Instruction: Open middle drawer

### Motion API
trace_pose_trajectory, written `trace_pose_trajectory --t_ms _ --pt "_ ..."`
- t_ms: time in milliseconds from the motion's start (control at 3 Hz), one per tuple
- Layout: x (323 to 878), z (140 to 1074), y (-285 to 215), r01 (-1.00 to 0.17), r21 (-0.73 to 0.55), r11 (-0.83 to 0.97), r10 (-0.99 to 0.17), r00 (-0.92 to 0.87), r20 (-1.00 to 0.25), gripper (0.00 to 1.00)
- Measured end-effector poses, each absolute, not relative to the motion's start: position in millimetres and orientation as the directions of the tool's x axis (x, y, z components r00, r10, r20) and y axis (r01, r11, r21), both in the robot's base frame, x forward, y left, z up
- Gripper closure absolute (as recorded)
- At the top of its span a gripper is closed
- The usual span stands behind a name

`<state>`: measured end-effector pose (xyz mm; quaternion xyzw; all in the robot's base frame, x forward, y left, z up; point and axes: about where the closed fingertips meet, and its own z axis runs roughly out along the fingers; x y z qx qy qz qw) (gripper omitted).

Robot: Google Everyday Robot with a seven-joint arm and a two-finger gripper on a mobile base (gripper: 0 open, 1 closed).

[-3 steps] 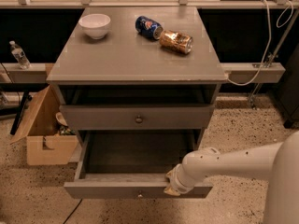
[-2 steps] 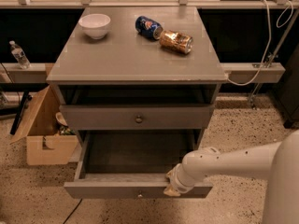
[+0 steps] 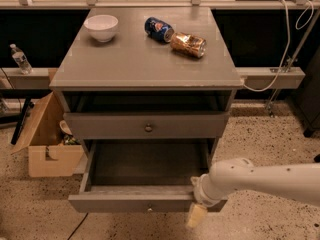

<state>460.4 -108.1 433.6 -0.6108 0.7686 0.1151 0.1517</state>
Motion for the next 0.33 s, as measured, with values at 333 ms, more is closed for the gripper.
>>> trace_pose_trajectory --t_ms 333 --pt "467.5 502.5 -162.5 -0.960 -0.075 0.271 -0.883 -0.217 -0.417 0.00"
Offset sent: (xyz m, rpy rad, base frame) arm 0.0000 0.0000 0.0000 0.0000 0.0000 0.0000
